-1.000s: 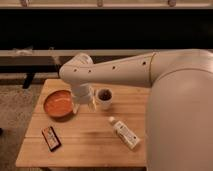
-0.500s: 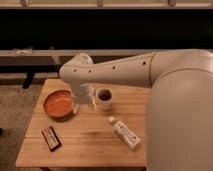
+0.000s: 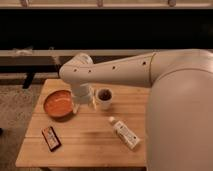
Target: Place the eraser on the white sponge
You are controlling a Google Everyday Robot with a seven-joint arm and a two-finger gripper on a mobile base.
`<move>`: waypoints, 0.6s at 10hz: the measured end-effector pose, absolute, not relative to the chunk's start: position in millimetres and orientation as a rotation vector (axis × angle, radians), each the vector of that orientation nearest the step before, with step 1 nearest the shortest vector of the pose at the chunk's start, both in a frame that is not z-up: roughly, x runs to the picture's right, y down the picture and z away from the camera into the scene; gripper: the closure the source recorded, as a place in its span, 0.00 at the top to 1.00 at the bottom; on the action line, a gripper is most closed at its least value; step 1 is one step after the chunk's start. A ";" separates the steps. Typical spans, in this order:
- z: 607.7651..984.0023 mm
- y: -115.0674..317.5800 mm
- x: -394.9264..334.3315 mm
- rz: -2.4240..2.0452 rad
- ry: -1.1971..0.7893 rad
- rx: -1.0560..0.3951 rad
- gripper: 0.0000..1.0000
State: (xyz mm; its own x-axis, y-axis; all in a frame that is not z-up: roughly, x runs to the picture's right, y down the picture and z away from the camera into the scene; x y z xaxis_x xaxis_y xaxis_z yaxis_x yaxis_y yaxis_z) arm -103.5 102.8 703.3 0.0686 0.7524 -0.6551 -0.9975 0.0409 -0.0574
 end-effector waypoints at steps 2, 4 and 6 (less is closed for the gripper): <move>700.9 106.1 -115.6 1.372 0.492 -0.584 0.65; 693.3 125.7 -155.5 1.221 0.437 -0.589 0.65; 684.1 152.4 -195.5 1.093 0.399 -0.603 0.65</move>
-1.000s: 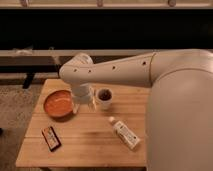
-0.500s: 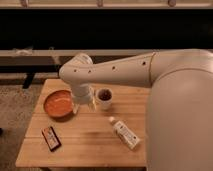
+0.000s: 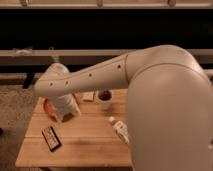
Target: Place the eraser on the white sponge
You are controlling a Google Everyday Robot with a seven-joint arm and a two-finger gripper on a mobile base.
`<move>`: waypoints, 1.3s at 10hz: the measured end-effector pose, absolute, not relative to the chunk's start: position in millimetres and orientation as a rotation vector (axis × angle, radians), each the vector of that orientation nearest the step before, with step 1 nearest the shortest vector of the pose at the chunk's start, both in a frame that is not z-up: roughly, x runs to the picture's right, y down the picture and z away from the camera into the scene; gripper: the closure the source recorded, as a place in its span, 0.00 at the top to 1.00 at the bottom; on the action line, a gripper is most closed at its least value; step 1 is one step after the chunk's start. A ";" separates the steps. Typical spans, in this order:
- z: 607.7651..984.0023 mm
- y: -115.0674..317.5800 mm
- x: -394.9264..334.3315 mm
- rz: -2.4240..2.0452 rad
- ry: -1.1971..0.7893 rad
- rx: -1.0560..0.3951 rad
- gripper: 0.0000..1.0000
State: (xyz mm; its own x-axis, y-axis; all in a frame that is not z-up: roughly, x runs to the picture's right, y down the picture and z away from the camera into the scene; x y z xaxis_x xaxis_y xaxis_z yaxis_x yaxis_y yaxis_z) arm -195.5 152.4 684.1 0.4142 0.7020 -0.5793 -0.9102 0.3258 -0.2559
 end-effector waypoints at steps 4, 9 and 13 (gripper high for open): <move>704.4 205.6 -281.4 0.891 0.333 -0.630 0.65; 736.3 230.6 -307.8 0.842 0.339 -0.657 0.65; 758.8 235.6 -301.9 0.874 0.381 -0.682 0.65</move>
State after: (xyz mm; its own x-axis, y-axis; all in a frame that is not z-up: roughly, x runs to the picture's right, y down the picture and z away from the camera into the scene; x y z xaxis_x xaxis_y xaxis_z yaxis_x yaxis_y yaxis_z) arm -301.9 235.6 758.8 0.5949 0.5715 -0.5652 -0.8031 0.4526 -0.3876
